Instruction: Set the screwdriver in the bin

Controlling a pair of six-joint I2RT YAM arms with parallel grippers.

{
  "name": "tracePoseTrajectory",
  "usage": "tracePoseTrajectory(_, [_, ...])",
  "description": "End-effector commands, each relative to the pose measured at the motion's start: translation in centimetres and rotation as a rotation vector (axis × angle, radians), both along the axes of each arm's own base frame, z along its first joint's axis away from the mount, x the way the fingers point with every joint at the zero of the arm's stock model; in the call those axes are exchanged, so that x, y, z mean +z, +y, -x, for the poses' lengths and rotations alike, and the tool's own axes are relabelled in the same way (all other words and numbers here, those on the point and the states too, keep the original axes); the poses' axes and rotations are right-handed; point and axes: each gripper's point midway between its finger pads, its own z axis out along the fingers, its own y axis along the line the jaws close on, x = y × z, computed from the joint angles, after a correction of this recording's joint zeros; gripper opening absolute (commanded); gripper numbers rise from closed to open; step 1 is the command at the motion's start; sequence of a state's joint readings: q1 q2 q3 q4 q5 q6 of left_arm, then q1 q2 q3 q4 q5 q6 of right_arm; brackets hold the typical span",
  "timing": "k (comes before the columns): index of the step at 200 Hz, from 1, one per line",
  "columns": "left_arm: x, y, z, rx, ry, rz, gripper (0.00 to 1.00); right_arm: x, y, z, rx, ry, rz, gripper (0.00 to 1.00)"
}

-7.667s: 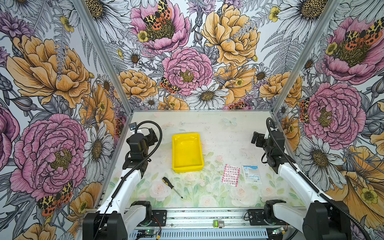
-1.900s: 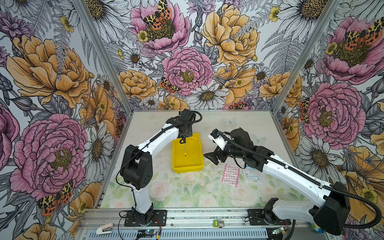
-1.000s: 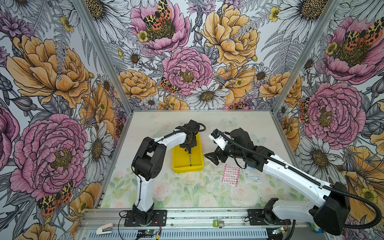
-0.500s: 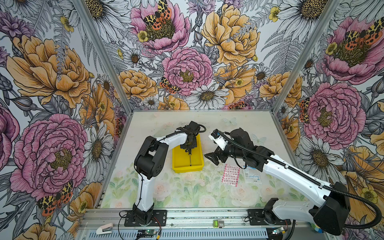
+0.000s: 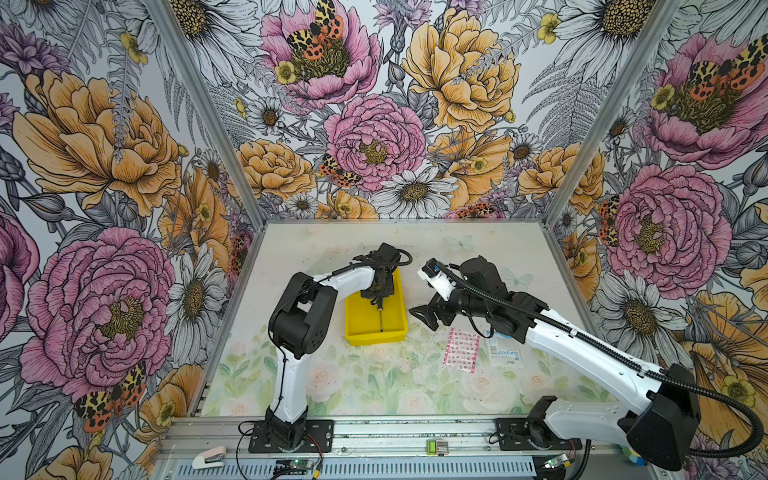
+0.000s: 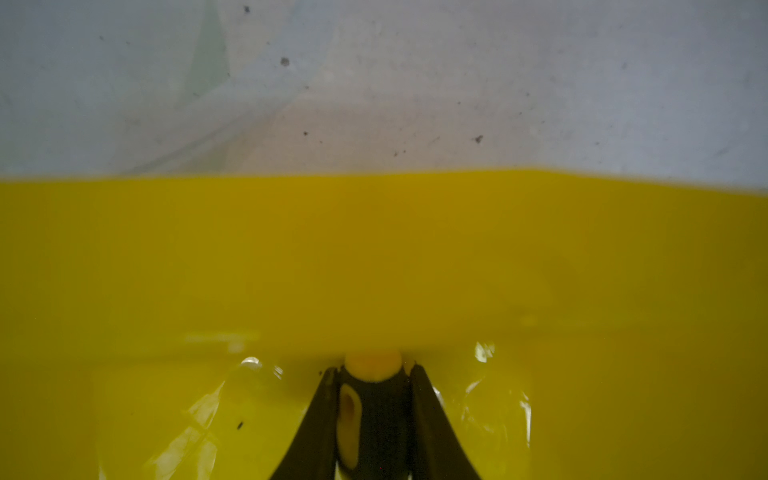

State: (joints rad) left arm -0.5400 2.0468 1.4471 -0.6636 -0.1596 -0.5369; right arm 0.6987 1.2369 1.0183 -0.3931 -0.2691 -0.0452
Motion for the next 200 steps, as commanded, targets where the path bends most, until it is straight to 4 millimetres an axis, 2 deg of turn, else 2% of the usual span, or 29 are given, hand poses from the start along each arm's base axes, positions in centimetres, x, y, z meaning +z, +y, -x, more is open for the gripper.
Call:
tracePoseTrajectory(1, [-1.4,-0.6,0.8,0.001,0.019,0.007,0.16,1.1,-0.6,-0.2,-0.028,-0.025,-0.015,1.0])
tracePoseTrajectory(17, [-0.9,-0.9,0.8,-0.005,0.011,0.014,0.17,1.1,-0.7,-0.2,-0.032,-0.029,-0.012,1.0])
tracePoseTrajectory(73, [1.1,-1.2,0.8,-0.018,-0.02,0.044,0.33,1.5,-1.0,-0.3,-0.048,-0.039,-0.017,1.0])
tracePoseTrajectory(107, [2.7,-1.5,0.7,-0.017,-0.051,0.065,0.51,1.7,-1.6,0.0,-0.067,-0.046,-0.026,0.99])
tracePoseTrajectory(123, [3.6,-1.6,0.7,-0.02,-0.066,0.074,0.57,1.8,-1.8,0.1,-0.075,-0.047,-0.029,0.99])
tracePoseTrajectory(167, [7.7,-1.8,1.2,-0.028,-0.145,0.107,0.65,2.2,-2.4,0.3,-0.109,-0.047,-0.048,1.0])
tracePoseTrajectory(174, [7.7,-1.7,1.5,-0.026,-0.141,0.102,0.66,2.2,-2.5,0.4,-0.114,-0.044,-0.053,0.99])
tracePoseTrajectory(176, [8.9,-1.6,1.5,-0.027,-0.165,0.115,0.66,2.3,-2.5,0.5,-0.115,-0.044,-0.054,1.0])
tracePoseTrajectory(179, [9.5,-1.6,1.7,-0.026,-0.174,0.12,0.66,2.3,-2.6,0.5,-0.117,-0.043,-0.056,0.99])
tracePoseTrajectory(200, [11.3,-1.3,2.4,-0.039,-0.198,0.12,0.71,2.0,-3.4,0.7,-0.145,-0.049,-0.053,1.0])
